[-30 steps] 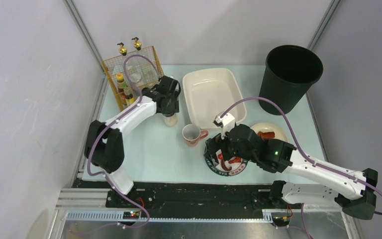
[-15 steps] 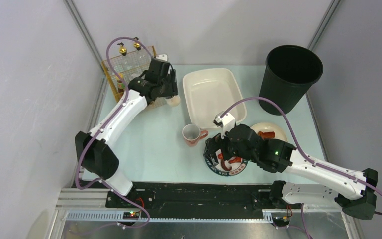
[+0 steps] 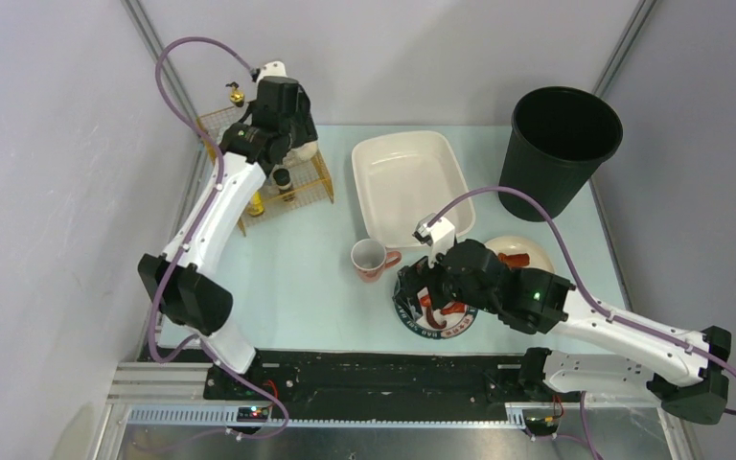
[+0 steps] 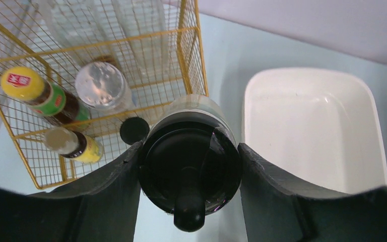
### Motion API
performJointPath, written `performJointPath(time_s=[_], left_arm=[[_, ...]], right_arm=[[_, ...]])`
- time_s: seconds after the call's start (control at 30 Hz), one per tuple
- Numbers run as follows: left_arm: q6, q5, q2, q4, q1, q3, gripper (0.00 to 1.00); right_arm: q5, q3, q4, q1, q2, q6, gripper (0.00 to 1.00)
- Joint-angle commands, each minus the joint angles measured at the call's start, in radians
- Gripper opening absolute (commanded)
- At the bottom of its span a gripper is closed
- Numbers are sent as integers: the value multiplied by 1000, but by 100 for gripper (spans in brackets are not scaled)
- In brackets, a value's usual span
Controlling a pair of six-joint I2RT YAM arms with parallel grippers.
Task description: Clear the kitchen counter
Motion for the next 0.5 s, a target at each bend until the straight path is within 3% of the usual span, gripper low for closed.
performJointPath(time_s=[0.0, 0.47], left_arm=[[9, -80, 38, 44, 28, 101, 0], [-39, -64, 236, 44, 121, 242, 0]], right_arm=[[-6, 5, 37, 7, -27, -9, 100], [-9, 4, 34, 6, -38, -21, 100]])
